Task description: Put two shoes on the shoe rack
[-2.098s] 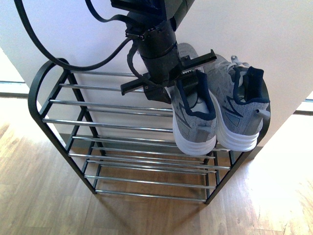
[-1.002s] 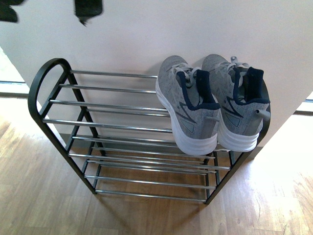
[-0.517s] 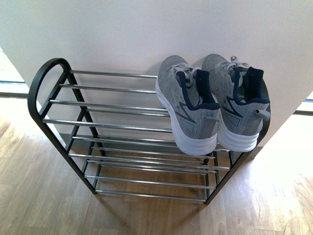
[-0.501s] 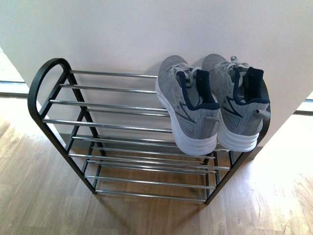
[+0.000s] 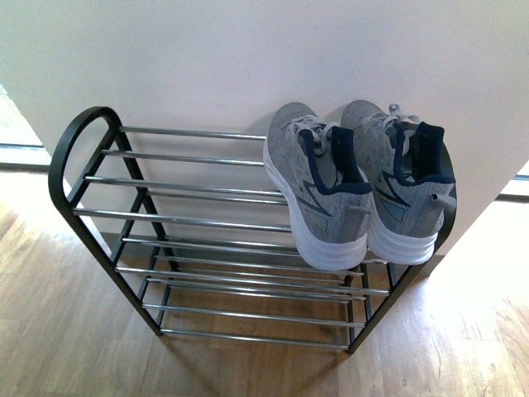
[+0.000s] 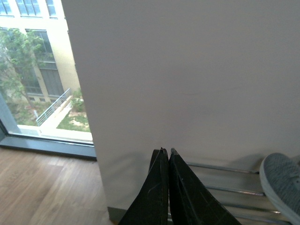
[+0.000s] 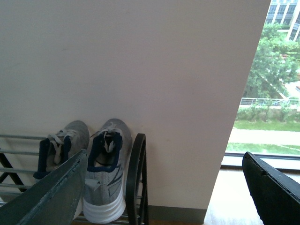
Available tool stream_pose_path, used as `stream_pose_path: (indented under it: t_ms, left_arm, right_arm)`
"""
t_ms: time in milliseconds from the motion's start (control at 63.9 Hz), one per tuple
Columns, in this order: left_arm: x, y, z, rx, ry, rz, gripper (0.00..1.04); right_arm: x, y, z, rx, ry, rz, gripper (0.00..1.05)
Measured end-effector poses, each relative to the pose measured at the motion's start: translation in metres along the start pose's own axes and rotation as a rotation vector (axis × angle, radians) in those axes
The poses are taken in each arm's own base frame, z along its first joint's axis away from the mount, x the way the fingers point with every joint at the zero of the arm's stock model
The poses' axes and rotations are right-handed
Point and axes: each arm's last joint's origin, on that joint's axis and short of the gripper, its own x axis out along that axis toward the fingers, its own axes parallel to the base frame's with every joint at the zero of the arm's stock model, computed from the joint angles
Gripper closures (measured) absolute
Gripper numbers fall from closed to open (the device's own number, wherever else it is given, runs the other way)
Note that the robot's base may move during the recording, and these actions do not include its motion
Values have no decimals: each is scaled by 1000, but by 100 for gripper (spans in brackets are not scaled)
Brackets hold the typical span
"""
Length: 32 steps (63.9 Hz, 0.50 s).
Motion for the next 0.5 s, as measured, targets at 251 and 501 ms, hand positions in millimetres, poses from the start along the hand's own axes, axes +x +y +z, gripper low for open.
stream_pose_path:
  t_ms: [251, 501]
  left_arm:
    - [-21, 8, -13, 0, -3, -10, 104]
    - [-38, 19, -21, 0, -2, -1, 104]
  right_arm:
    - [0, 0, 0, 0, 0, 0, 9]
    - [0, 0, 0, 0, 0, 0, 9]
